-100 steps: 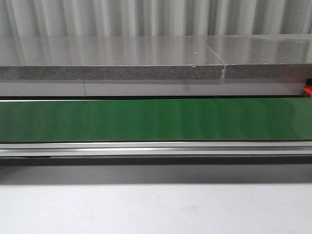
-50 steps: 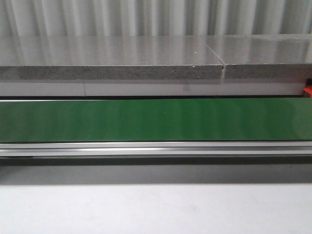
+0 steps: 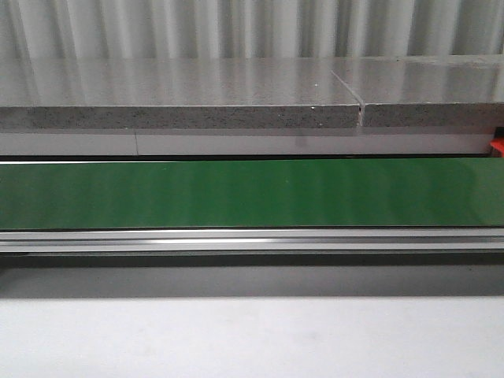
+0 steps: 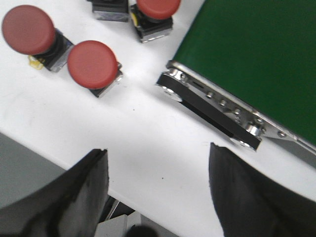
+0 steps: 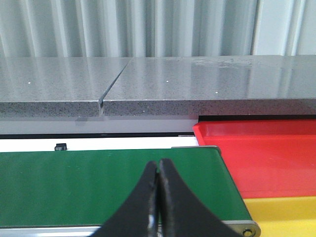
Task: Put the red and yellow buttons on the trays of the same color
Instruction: 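Move the left gripper down toward the red buttons beside the belt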
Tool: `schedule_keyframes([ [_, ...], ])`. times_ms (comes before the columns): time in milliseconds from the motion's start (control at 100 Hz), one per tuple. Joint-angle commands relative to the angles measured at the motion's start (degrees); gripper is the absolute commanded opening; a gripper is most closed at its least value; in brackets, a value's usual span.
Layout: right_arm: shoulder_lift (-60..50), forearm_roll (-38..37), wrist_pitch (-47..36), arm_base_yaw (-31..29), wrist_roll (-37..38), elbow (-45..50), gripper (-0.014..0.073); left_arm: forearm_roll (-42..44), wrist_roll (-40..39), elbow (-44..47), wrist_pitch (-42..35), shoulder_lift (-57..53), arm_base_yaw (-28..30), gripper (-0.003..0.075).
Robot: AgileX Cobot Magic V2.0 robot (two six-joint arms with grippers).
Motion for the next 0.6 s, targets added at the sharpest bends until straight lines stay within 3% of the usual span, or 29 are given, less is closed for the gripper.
schedule_keyframes([
  [0, -0.5, -0.2, -4.6, -0.2, 0.0, -0.9, -0.0067, -1.1, -0.5, -3.1, -0.8, 2.0, 3.1, 0.0438],
  [390, -0.5, -0.2, -4.6, -0.2, 0.0, -0.9, -0.0067, -5.9, -0.5, -8.4, 0.9, 15.3, 9.0, 0.0463],
  [590, -0.5, -0.2, -4.6, -0.2, 0.0, -0.9, -0.0067, -6.1, -1.0, -12.3, 5.6, 21.1, 12.1, 0.0463],
])
